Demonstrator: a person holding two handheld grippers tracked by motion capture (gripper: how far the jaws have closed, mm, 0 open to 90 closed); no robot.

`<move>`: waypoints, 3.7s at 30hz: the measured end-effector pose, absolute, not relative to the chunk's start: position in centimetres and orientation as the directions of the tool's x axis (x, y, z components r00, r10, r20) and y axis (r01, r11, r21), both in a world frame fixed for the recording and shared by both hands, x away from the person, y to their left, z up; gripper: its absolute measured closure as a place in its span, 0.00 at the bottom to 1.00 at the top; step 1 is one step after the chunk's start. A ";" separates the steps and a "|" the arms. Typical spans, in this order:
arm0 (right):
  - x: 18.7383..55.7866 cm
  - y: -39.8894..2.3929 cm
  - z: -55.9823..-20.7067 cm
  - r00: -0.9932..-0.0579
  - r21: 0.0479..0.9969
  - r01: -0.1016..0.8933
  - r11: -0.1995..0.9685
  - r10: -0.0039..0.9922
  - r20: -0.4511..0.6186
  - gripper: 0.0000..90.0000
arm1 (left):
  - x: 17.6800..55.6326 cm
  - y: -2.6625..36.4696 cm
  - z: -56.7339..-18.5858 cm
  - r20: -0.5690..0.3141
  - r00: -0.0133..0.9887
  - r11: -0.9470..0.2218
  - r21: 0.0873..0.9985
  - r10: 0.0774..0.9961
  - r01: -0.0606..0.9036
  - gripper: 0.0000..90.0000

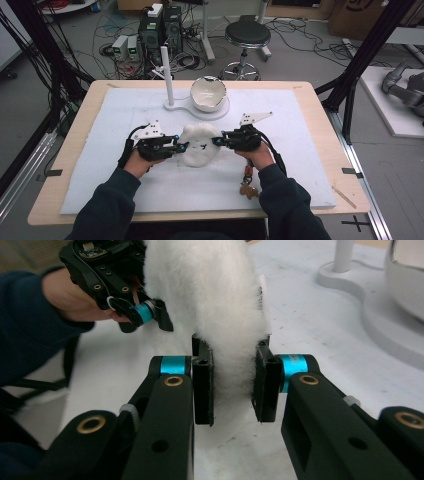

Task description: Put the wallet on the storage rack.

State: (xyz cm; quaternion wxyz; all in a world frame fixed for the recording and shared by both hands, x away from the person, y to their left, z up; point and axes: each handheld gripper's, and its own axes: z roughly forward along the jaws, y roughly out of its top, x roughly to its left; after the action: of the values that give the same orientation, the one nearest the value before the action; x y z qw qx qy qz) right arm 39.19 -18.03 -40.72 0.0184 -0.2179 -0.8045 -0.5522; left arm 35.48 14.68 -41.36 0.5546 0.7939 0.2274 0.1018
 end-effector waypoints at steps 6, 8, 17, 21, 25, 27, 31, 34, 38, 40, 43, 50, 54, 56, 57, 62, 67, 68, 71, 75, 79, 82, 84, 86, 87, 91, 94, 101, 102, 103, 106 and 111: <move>38.6 -18.5 -39.6 -0.907 0.918 0.220 0.331 0.416 0.067 0.85 | 36.1 16.5 -41.5 -0.159 0.757 -0.187 0.918 0.633 0.349 0.65; 38.6 -18.6 -39.5 -0.902 0.925 0.202 0.321 0.430 0.048 0.85 | 36.1 16.9 -41.4 -0.162 0.745 -0.169 0.922 0.647 0.348 0.62; 41.0 -19.1 -36.8 -0.867 0.949 0.125 0.291 0.497 -0.038 0.85 | 36.3 18.8 -41.1 -0.198 0.677 -0.063 0.938 0.709 0.340 0.29; 42.2 -18.9 -35.5 -0.852 0.948 0.106 0.299 0.519 -0.069 0.85 | 36.4 19.5 -41.0 -0.202 0.655 -0.039 0.942 0.728 0.334 0.24; 44.6 -18.8 -33.4 -0.811 0.948 0.068 0.310 0.571 -0.129 0.85 | 36.5 19.9 -41.1 -0.214 0.649 -0.027 0.940 0.730 0.341 0.24; 45.5 -18.7 -32.8 -0.800 0.948 0.065 0.313 0.585 -0.138 0.85 | 36.5 20.0 -41.2 -0.220 0.647 -0.025 0.937 0.730 0.348 0.24; 47.1 -18.4 -31.8 -0.773 0.939 0.039 0.342 0.606 -0.188 0.85 | 36.5 20.0 -41.3 -0.231 0.646 -0.016 0.935 0.728 0.354 0.24; 48.1 -18.2 -31.3 -0.761 0.933 0.022 0.360 0.611 -0.218 0.85 | 36.5 20.1 -41.3 -0.234 0.645 -0.014 0.934 0.727 0.356 0.24; 49.1 -17.7 -30.9 -0.740 0.917 -0.006 0.398 0.615 -0.271 0.85 | 36.6 20.2 -41.4 -0.243 0.639 -0.007 0.932 0.730 0.362 0.24; 49.6 -17.6 -31.0 -0.728 0.907 -0.012 0.420 0.618 -0.296 0.85 | 36.6 20.3 -41.4 -0.245 0.639 -0.006 0.931 0.729 0.364 0.24; 50.3 -17.5 -31.7 -0.719 0.900 0.006 0.435 0.628 -0.299 0.85 | 36.5 20.4 -41.5 -0.247 0.636 -0.004 0.931 0.731 0.366 0.24; 51.6 -16.7 -33.3 -0.717 0.888 -0.010 0.460 0.616 -0.326 0.84 | 36.5 20.4 -41.6 -0.254 0.635 -0.003 0.927 0.729 0.375 0.24; 52.1 -16.0 -34.5 -0.727 0.863 0.003 0.505 0.593 -0.345 0.84 | 36.5 20.4 -41.6 -0.255 0.635 -0.004 0.926 0.729 0.377 0.24; 52.2 -15.7 -34.9 -0.739 0.858 0.026 0.512 0.588 -0.329 0.79 | 36.5 20.5 -41.6 -0.262 0.633 0.002 0.925 0.729 0.380 0.24; 52.3 -15.7 -35.0 -0.742 0.859 0.057 0.509 0.597 -0.304 0.75 | 36.5 20.5 -41.6 -0.263 0.632 0.005 0.925 0.729 0.380 0.24; 52.2 -16.0 -34.9 -0.774 0.905 0.156 0.395 0.619 -0.137 0.55 | 36.4 20.5 -41.6 -0.261 0.633 0.000 0.925 0.729 0.380 0.24; 51.8 -16.0 -34.1 -0.755 0.938 0.178 0.296 0.652 -0.062 0.62 | 36.5 20.4 -41.7 -0.264 0.635 0.001 0.924 0.726 0.383 0.24; 51.9 -15.9 -34.2 -0.750 0.939 0.178 0.293 0.658 -0.063 0.64 | 36.5 20.4 -41.7 -0.264 0.635 0.001 0.924 0.726 0.383 0.24; 52.1 -15.4 -34.7 -0.740 0.929 0.200 0.313 0.669 -0.067 0.81 | 36.5 20.4 -41.7 -0.264 0.632 0.002 0.924 0.729 0.383 0.24; 52.4 -15.5 -35.4 -0.744 0.902 0.241 0.357 0.665 -0.064 0.89 | 36.5 20.5 -41.7 -0.271 0.631 0.009 0.922 0.727 0.386 0.24; 52.2 -16.0 -35.7 -0.743 0.880 0.270 0.390 0.666 -0.066 0.90 | 36.5 20.5 -41.7 -0.270 0.630 0.008 0.922 0.728 0.386 0.24; 51.7 -16.9 -36.2 -0.734 0.859 0.311 0.408 0.677 -0.056 0.85 | 36.5 20.6 -41.7 -0.266 0.627 0.007 0.924 0.733 0.383 0.25; 51.5 -17.2 -36.2 -0.731 0.862 0.306 0.405 0.679 -0.060 0.78 | 36.5 20.8 -41.6 -0.265 0.623 0.013 0.925 0.736 0.379 0.25; 50.9 -17.9 -36.1 -0.722 0.877 0.309 0.368 0.691 -0.036 0.66 | 36.5 21.0 -41.6 -0.263 0.616 0.015 0.926 0.743 0.376 0.25; 50.1 -18.8 -36.0 -0.705 0.887 0.308 0.343 0.708 -0.029 0.57 | 36.5 21.1 -41.6 -0.258 0.616 0.010 0.926 0.744 0.376 0.25; 49.4 -20.2 -35.7 -0.696 0.869 0.388 0.307 0.716 0.058 0.46 | 36.5 21.5 -41.6 -0.254 0.603 0.011 0.926 0.756 0.376 0.23; 47.3 -22.3 -35.4 -0.687 0.866 0.396 0.307 0.725 0.057 0.35 | 36.5 21.9 -41.6 -0.250 0.599 0.010 0.927 0.761 0.375 0.21; 43.2 -24.9 -36.9 -0.677 0.852 0.424 0.308 0.732 0.072 0.28 | 36.4 22.5 -41.6 -0.230 0.586 -0.004 0.929 0.777 0.370 0.21; 41.8 -25.7 -37.6 -0.678 0.859 0.399 0.320 0.734 0.042 0.28 | 36.4 22.6 -41.6 -0.227 0.585 -0.006 0.930 0.779 0.369 0.21; 41.1 -26.1 -37.9 -0.675 0.862 0.389 0.327 0.738 0.025 0.27 | 36.3 22.7 -41.6 -0.220 0.579 -0.009 0.931 0.785 0.366 0.21; 39.9 -26.9 -38.5 -0.661 0.864 0.374 0.336 0.750 -0.006 0.24 | 36.2 22.9 -41.6 -0.212 0.584 -0.012 0.934 0.784 0.357 0.21; 37.7 -28.2 -40.1 -0.634 0.862 0.379 0.338 0.773 -0.024 0.24 | 36.0 23.2 -41.6 -0.210 0.577 -0.010 0.935 0.789 0.354 0.21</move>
State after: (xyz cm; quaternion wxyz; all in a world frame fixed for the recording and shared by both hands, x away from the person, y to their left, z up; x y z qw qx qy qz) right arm 37.69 -28.17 -40.08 -0.2218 -0.3656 -0.7873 -0.4442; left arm 35.96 23.17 -41.64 0.5662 0.6842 0.4176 0.1922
